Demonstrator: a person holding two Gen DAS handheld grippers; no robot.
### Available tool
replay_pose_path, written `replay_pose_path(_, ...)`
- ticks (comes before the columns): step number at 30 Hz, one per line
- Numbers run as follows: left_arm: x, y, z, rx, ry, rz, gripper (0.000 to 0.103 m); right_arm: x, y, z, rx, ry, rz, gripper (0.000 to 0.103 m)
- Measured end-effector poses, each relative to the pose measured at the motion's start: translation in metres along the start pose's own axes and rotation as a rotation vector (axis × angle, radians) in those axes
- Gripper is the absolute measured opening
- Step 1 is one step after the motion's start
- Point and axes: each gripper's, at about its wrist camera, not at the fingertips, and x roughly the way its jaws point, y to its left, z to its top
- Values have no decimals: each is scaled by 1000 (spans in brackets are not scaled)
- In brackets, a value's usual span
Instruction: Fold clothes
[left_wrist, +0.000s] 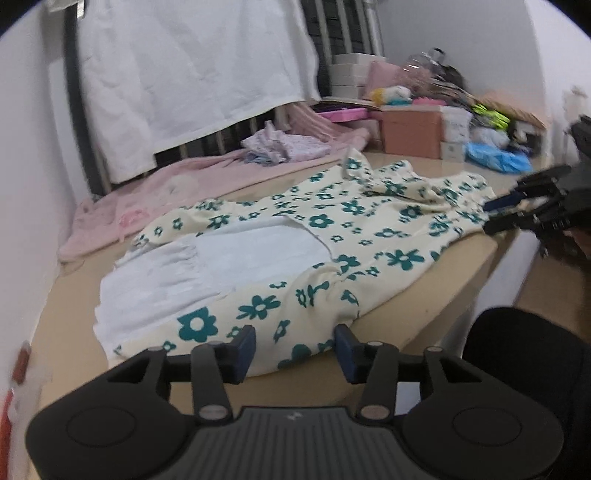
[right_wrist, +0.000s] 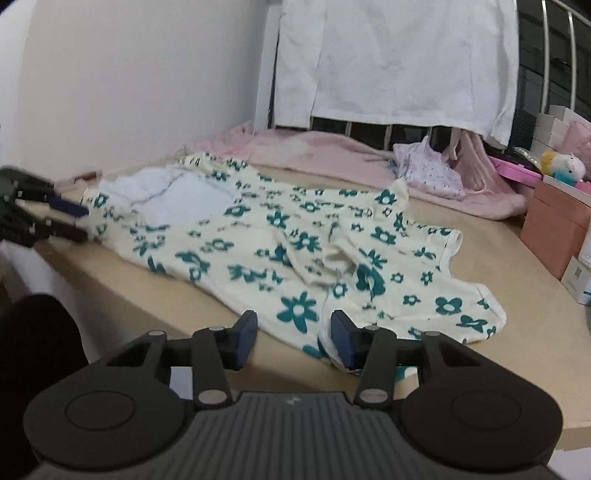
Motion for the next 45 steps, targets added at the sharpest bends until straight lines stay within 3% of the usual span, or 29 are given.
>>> replay_pose_path(2,-1,1,-1,42,-8,-26,35,-1,-5,-2,14,-5,13,40)
replay_pose_path(3,0,3,-1,47,-7,-47,21,0,-7,-2,21,-7,19,38)
replay_pose_path(8,9,13,7,11,37,-103,11,5,-16,-3,41,-17,50,21)
replay_pose_path(9,8,14,8,15,41,-110,5,6,-17,-2,48,-10,45,10)
replay_pose_path(14,4,18,18,81,32,-144,4,2,-24,2,28,4,70,6)
replay_pose_path(17,5,24,30,126,31,-161,4,2,-38,21,21,-9,87,5)
replay_pose_path(22,52,61,93,231,92,-161,6,31,-66,79,-34,19,93,5)
replay_pose_path(24,86,78,112,241,128,-77,13,63,-77,104,-55,65,71,5)
replay_pose_path(27,117,98,124,189,185,49,13,116,-90,128,-73,148,-100,12)
replay_pose_path(30,80,118,118,54,88,29,18,102,-103,131,-23,94,-182,25)
replay_pose_path(33,40,110,91,-31,16,-40,44,43,-118,106,60,-1,-85,34)
replay_pose_path(35,37,92,73,-1,27,-73,44,16,-127,79,102,-36,-2,44)
replay_pose_path(37,49,79,58,21,67,-59,45,0,-124,48,108,-105,85,67)
replay_pose_path(39,61,74,49,11,101,-41,45,5,-121,36,89,-117,88,73)
replay_pose_path(41,67,77,41,-33,113,-58,46,17,-125,34,100,-92,94,54)
replay_pose_path(42,67,79,38,-60,115,-67,46,24,-128,38,118,-66,125,20)
replay_pose_path(43,67,82,35,-84,117,-73,47,32,-131,45,129,-29,133,6)
replay_pose_path(45,67,87,31,-126,120,-77,48,49,-133,59,141,14,60,6)
